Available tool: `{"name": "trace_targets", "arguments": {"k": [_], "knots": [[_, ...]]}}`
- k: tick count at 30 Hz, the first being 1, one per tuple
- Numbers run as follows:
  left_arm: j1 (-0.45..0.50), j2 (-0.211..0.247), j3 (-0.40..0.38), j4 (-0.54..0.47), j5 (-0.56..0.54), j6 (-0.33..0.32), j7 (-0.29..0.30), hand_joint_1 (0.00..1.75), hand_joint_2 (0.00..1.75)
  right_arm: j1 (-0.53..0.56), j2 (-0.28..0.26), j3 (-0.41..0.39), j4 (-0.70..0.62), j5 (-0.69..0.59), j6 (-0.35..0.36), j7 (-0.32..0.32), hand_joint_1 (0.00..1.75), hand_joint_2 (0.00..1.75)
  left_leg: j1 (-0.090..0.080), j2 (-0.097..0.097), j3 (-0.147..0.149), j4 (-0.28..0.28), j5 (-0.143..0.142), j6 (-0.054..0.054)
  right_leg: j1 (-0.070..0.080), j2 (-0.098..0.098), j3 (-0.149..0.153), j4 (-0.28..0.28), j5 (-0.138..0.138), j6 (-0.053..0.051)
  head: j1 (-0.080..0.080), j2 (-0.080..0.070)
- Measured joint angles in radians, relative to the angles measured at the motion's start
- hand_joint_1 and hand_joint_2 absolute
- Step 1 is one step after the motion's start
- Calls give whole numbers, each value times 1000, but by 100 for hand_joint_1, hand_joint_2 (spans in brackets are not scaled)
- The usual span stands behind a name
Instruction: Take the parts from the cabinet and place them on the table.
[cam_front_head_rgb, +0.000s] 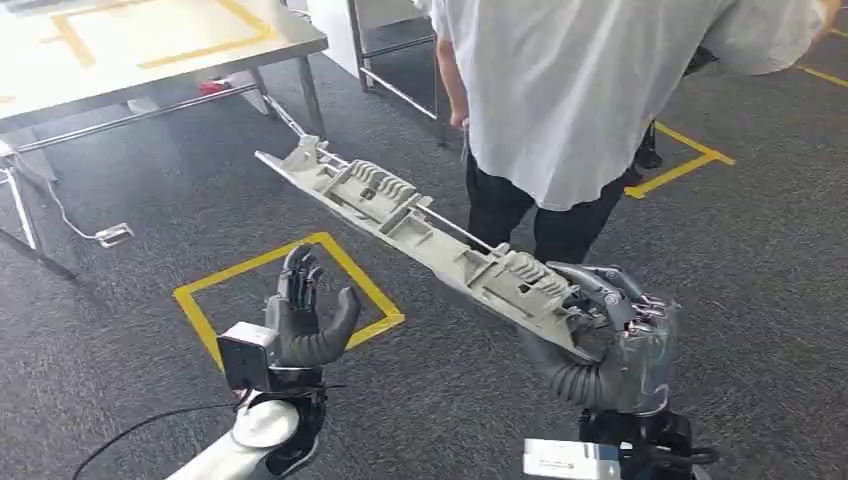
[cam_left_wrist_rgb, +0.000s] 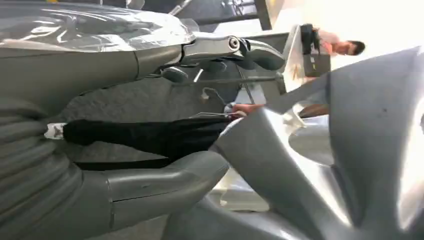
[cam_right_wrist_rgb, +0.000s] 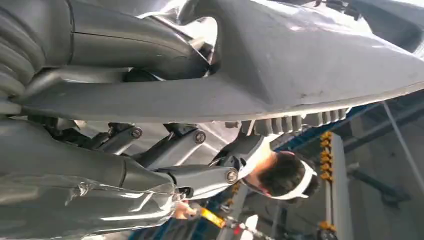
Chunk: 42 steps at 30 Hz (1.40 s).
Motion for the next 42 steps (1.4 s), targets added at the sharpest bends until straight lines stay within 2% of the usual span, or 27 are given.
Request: {"name": "trace_targets", "arguments": {"k": [2, 3, 5, 6, 8, 9, 10, 12, 13, 14, 18, 20, 22, 23, 25, 27, 28, 29, 32, 33, 34, 35, 36, 38, 39, 40, 42], "knots": [[3, 1, 0, 0, 2, 2, 7, 0, 175, 1, 0, -2, 0, 0, 0, 2, 175, 175, 5, -26, -5, -9, 10, -15, 4, -21, 1, -3, 5, -8, -1, 0], [3, 2, 0, 0, 3, 3, 15, 0, 175, 0, 2, -3, 0, 0, 0, 3, 175, 175, 0, -26, -7, -3, 6, -18, -13, -41, 9, -18, 13, -17, 0, 0], [-4, 2, 0, 1, 7, 3, 28, 0, 175, -1, 6, -3, 0, 1, 0, 3, 175, 175, -8, 81, -48, 84, -51, -26, -7, -68, 12, -24, 17, -26, -28, 0], [-5, 1, 0, 1, 10, 3, 31, 0, 175, 0, 6, -4, 0, 1, 0, 3, 175, 175, -4, 109, -93, 175, -94, -31, -3, -83, 11, -24, 16, -27, -38, 0], [-3, 2, 0, 3, 11, 2, 32, 0, 175, 1, 6, -5, 0, 1, 0, 6, 175, 175, 1, 124, -164, 314, -140, -38, 1, -115, 10, -24, 14, -30, -40, 0], [-3, 2, 0, 5, 12, 2, 34, 0, 175, 2, 6, -5, 1, 1, 0, 8, 175, 175, 2, 126, -169, 321, -132, -39, 1, -129, 10, -24, 13, -30, -44, 0], [-3, 3, 0, 8, 12, 2, 34, 0, 175, 1, 6, -5, 1, 1, 0, 8, 175, 175, 4, 130, -145, 275, -100, -40, 1, -143, 11, -24, 11, -29, -48, 0], [-4, 3, 0, 8, 12, 6, 34, 0, 175, 1, 6, -5, 1, 1, 0, 9, 175, 175, 5, 156, -39, 82, -14, -37, 1, -168, 17, -24, 6, -24, -57, 0], [-6, 2, 0, 8, 12, 11, 34, 0, 175, 0, 6, -5, 1, 0, 0, 10, 175, 175, 1, 207, 5, 0, -1, -32, 5, -176, 23, -24, 2, -19, -62, 0], [-8, 2, 0, 8, 13, 15, 37, 0, 175, 0, 6, -5, 1, -1, 0, 12, 175, 175, -9, 212, 8, -5, -6, -23, 13, -183, 21, -23, -1, -12, -66, 0], [-8, 2, 0, 8, 23, 37, 49, 0, 175, -14, 6, -3, 1, -4, 0, 21, 175, 175, -6, 158, 9, -14, -5, 8, 9, -213, 36, -25, -14, 12, -53, 0], [-11, -1, 0, 9, 32, 48, 55, 0, 175, -16, 6, -3, 0, -3, 0, 27, 175, 175, 0, 140, 14, -17, -4, 17, 2, -116, 3, 48, -66, 17, -42, 0], [-11, -2, 0, 9, 44, 51, 63, 0, 175, -16, 6, -3, 0, -3, 0, 29, 175, 175, -2, 116, 14, -17, -5, 23, 4, -88, -84, 232, -146, 19, -21, 0], [-10, -2, 0, 9, 51, 50, 68, 0, 175, -14, 6, -3, 2, -2, 0, 30, 175, 175, -4, 100, 14, -16, -5, 23, 4, -86, -122, 304, -165, 20, -16, 0], [-10, -2, 0, 9, 58, 49, 68, 0, 175, -12, 6, -3, 4, -1, 0, 29, 175, 175, -4, 69, 16, -13, -6, 23, 4, -85, -131, 293, -124, 15, -12, 0], [-13, -2, 0, 9, 57, 47, 68, 0, 175, -15, 6, -3, 4, -1, 0, 27, 175, 175, -4, 37, 19, -8, -9, 21, 2, -66, -65, 124, -16, 8, -4, 0], [-15, -2, 0, 9, 56, 47, 68, 0, 175, -16, 6, -3, 4, -1, 0, 27, 175, 175, -3, 24, 20, -5, -12, 17, 1, -22, -31, 32, 23, 3, 1, 0], [-17, -2, 0, 9, 56, 47, 68, 0, 175, -15, 6, -3, 5, -1, 0, 26, 175, 175, -8, 14, 15, -2, -11, 13, -5, 17, -19, 18, 9, -1, -2, 0], [-17, -2, 0, 9, 54, 47, 68, 0, 175, -19, 6, -3, 6, -1, 0, 26, 175, 175, 7, -22, -1, -6, 1, -6, 3, -7, 0, 2, 1, -6, 0, 0], [-17, -1, 0, 9, 54, 47, 68, 0, 175, -19, 6, -3, 6, -1, 0, 26, 175, 175, -2, -38, -3, -7, 5, -15, -5, -23, 5, -11, 7, -14, -3, 0], [-17, 0, 0, 9, 56, 44, 68, 0, 175, -23, 6, -3, 6, -1, 0, 27, 175, 175, -5, 19, -7, 8, -7, -17, -8, -41, 12, -20, 13, -19, -6, 0], [-24, 2, 0, 9, 60, 40, 69, 0, 175, -24, 6, -3, 5, -1, 0, 27, 175, 175, -11, 78, -28, 50, -36, -20, -7, -55, 13, -22, 14, -26, -24, 0], [-31, 2, 0, 9, 65, 37, 70, 0, 175, -25, 6, -4, 5, -1, 0, 29, 175, 175, -6, 107, -69, 126, -73, -25, -5, -71, 13, -22, 13, -29, -36, 0], [-31, 2, 0, 9, 71, 32, 70, 0, 175, -25, 6, -4, 6, -2, 0, 31, 175, 175, 0, 123, -151, 282, -133, -29, 0, -103, 12, -21, 11, -32, -37, 0], [-30, 3, 0, 9, 74, 32, 71, 0, 175, -24, 6, -4, 6, -5, 0, 32, 175, 175, 1, 127, -173, 322, -136, -32, 0, -119, 12, -21, 10, -32, -43, 0], [-30, 5, 0, 9, 75, 32, 72, 0, 175, -25, 6, -4, 7, -5, 0, 32, 175, 175, 2, 129, -165, 300, -112, -33, 0, -134, 13, -21, 9, -31, -47, 0], [-31, 7, 0, 9, 75, 31, 72, 0, 175, -28, 6, -4, 7, -5, 0, 32, 175, 175, 2, 143, -79, 137, -29, -28, 1, -159, 17, -21, 4, -28, -56, 0]]}}
